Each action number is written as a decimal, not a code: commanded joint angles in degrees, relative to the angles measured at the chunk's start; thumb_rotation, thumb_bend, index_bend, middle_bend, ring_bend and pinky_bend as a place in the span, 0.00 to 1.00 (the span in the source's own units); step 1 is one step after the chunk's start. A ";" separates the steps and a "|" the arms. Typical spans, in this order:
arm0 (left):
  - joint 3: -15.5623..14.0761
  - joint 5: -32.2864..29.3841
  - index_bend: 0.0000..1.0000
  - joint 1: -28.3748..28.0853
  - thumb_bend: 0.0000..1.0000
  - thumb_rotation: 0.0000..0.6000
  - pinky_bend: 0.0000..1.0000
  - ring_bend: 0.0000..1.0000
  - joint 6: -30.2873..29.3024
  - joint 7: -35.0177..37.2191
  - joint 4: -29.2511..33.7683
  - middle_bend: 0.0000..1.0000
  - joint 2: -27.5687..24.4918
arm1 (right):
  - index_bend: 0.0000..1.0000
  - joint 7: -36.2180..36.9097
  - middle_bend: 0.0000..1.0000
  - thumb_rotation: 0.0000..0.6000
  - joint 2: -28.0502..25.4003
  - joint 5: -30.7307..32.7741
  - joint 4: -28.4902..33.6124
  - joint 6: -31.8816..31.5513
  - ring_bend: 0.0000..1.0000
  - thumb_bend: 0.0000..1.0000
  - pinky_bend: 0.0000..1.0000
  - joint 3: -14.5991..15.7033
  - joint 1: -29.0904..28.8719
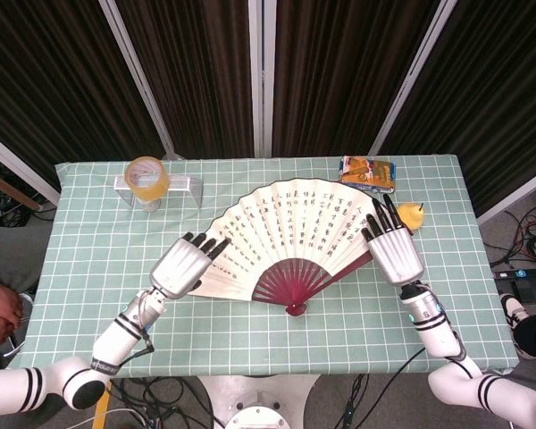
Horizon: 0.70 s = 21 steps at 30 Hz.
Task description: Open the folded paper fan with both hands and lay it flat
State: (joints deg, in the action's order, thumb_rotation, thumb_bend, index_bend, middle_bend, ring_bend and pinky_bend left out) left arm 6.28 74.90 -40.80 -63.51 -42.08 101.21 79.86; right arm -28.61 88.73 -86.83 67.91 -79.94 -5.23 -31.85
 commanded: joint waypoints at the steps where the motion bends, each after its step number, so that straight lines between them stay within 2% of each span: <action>1: 0.58 -1.39 0.14 0.88 0.00 1.00 0.46 0.30 0.51 5.44 -0.76 0.32 -1.47 | 0.21 2.04 0.20 1.00 1.11 2.96 -0.34 2.52 0.00 0.31 0.00 0.73 2.06; 3: 1.06 -1.65 0.14 1.19 0.00 1.00 0.46 0.30 0.59 8.45 -1.59 0.32 -2.19 | 0.06 3.06 0.13 1.00 0.91 4.77 0.69 4.17 0.00 0.27 0.00 0.84 2.91; 5: 1.57 -2.04 0.14 1.61 0.00 1.00 0.46 0.30 0.66 11.86 -2.78 0.32 -2.92 | 0.00 3.97 0.06 1.00 0.15 7.77 2.76 6.96 0.00 0.19 0.00 0.58 3.67; 8: 2.10 -2.86 0.14 2.71 0.00 1.00 0.45 0.30 0.31 16.93 -3.84 0.32 -3.65 | 0.00 4.59 0.01 1.00 -1.89 12.21 6.49 11.63 0.00 0.08 0.00 -0.08 3.99; 11: 2.73 -4.31 0.14 3.86 0.00 1.00 0.44 0.30 0.60 22.59 -4.41 0.32 -4.67 | 0.00 4.79 0.00 1.00 -4.04 14.97 9.50 14.72 0.00 0.01 0.00 -0.73 3.81; 21: 3.19 -7.50 0.14 9.51 0.00 1.00 0.43 0.30 -0.85 37.61 -9.76 0.32 -7.48 | 0.00 6.62 0.00 1.00 -13.94 21.15 19.76 21.14 0.00 0.00 0.00 -2.57 3.19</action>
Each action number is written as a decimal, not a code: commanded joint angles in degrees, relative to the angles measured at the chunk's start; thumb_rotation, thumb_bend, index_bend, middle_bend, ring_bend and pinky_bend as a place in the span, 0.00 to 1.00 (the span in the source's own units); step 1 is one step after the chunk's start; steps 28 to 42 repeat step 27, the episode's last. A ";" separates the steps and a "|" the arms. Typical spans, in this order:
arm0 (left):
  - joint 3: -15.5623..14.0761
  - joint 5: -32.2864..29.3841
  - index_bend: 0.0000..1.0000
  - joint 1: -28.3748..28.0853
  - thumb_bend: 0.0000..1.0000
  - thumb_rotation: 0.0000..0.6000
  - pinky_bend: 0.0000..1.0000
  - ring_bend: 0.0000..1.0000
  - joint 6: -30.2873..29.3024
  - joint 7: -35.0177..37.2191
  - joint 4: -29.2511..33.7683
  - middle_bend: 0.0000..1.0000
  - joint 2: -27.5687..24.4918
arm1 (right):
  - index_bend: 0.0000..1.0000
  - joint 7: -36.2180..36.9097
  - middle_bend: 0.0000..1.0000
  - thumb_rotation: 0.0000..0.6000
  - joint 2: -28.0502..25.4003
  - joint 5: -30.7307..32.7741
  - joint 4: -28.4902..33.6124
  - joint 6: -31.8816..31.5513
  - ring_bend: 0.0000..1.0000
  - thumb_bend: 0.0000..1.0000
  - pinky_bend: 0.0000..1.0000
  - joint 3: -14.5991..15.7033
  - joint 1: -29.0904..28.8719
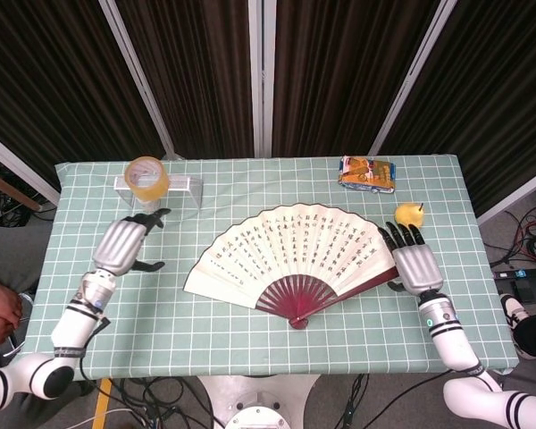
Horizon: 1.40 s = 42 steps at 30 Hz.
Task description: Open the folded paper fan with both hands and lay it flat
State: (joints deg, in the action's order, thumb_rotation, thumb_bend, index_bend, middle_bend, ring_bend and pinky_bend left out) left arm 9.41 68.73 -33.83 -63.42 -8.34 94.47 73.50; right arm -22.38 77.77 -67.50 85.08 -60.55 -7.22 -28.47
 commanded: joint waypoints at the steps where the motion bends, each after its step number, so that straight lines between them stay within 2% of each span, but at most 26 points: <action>1: -0.13 -1.45 0.14 3.03 0.00 1.00 0.42 0.30 -1.09 4.43 -3.84 0.32 -1.25 | 0.00 0.43 0.00 1.00 -3.87 2.24 3.21 2.33 0.00 0.00 0.00 -0.53 -0.26; 4: -0.74 -1.83 0.14 4.61 0.00 1.00 0.41 0.30 -1.45 6.20 -6.04 0.32 -1.70 | 0.00 0.78 0.00 0.97 -6.57 3.91 5.42 4.81 0.00 0.00 0.00 -0.17 -0.59; 6: -0.83 -1.89 0.14 5.84 0.00 1.00 0.40 0.30 -2.51 7.42 -7.07 0.32 -1.91 | 0.00 1.91 0.00 0.96 -7.10 2.82 5.80 3.11 0.00 0.00 0.00 -0.46 -0.08; 9: -1.05 -1.98 0.16 7.94 0.00 1.00 0.40 0.30 -5.13 7.48 -8.24 0.33 -2.38 | 0.00 5.17 0.00 1.00 -7.93 -1.61 6.40 -3.39 0.00 0.01 0.00 -0.90 2.33; 13: -2.06 -1.57 0.20 11.57 0.00 1.00 0.39 0.30 -9.61 6.72 -9.76 0.33 -3.39 | 0.00 9.50 0.01 1.00 -11.05 -7.38 8.31 -12.08 0.00 0.06 0.00 -0.05 6.88; 18: -5.00 -0.26 0.21 18.33 0.00 1.00 0.37 0.30 -17.49 4.25 -8.88 0.33 -4.90 | 0.00 14.81 0.01 1.00 -13.42 -13.04 9.00 -23.96 0.00 0.06 0.00 2.10 14.38; 21: -7.00 1.15 0.22 22.10 0.00 1.00 0.35 0.30 -21.41 3.52 -6.39 0.33 -5.57 | 0.00 17.62 0.02 1.00 -13.30 -14.36 8.33 -27.82 0.00 0.03 0.00 3.60 17.94; 27: -10.01 4.55 0.22 27.49 0.00 1.00 0.33 0.30 -27.44 0.40 -2.72 0.33 -5.07 | 0.00 19.81 0.02 1.00 -12.52 -16.32 7.79 -31.35 0.00 0.03 0.00 5.12 21.70; 42: -10.01 4.55 0.22 27.49 0.00 1.00 0.33 0.30 -27.44 0.40 -2.72 0.33 -5.07 | 0.00 19.81 0.02 1.00 -12.52 -16.32 7.79 -31.35 0.00 0.03 0.00 5.12 21.70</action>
